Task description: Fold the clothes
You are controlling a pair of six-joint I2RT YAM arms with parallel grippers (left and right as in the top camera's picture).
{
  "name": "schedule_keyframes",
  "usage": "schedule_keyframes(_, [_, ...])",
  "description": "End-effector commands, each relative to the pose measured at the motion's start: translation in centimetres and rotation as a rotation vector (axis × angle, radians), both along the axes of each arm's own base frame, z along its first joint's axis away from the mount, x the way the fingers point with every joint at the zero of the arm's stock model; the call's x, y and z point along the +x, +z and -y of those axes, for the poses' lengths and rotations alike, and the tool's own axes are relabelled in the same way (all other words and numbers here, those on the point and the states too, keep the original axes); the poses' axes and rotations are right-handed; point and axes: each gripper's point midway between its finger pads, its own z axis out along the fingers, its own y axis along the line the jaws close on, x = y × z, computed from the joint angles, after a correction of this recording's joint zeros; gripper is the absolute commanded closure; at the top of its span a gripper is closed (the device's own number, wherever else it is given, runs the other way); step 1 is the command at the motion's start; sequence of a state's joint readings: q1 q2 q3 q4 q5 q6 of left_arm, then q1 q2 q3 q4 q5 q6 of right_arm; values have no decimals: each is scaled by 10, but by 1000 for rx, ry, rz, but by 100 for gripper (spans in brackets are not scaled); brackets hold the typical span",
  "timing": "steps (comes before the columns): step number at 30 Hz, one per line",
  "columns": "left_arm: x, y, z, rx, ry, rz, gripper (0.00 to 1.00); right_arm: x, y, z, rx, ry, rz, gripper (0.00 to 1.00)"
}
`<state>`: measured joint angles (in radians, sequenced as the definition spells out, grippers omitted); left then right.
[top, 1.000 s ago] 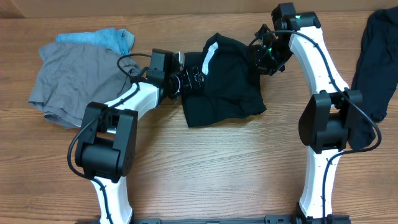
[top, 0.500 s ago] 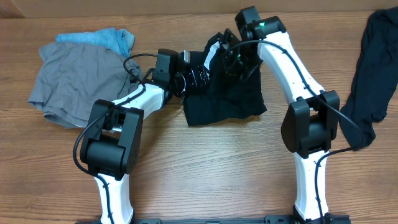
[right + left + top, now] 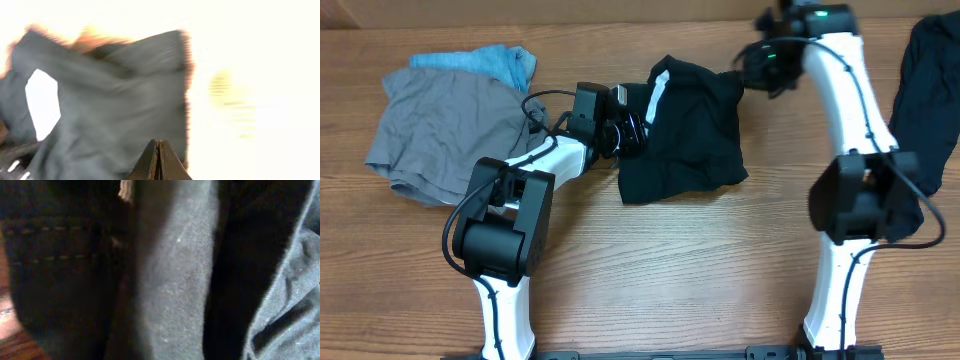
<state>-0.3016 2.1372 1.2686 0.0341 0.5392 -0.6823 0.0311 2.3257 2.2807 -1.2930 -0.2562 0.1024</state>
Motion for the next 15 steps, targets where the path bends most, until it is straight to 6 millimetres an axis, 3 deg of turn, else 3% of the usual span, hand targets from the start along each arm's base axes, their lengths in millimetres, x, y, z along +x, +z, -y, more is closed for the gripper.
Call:
schedule_keyframes(1, [-5,-9,4,-3,-8,-17,72,-5,-29,32,-17,-88,-51,96])
schedule_keyframes(3, [-3,-8,5,-7,-6,-12,94,-11,-52,32,15,-91,-82,96])
schedule_keyframes(4, [-2,-7,5,-13,0,-13,96,-15,-65,30,25,-89,-96,96])
schedule_keyframes(7, [0,2,11,-56,-12,3,96,-23,-88,16,80,-66,-120,96])
schedule_keyframes(11, [8,22,14,-119,-24,42,96,-30,-97,5,99,-45,-139,96])
schedule_keyframes(15, [26,72,12,-146,-15,151,96,-36,-98,4,99,-46,-166,96])
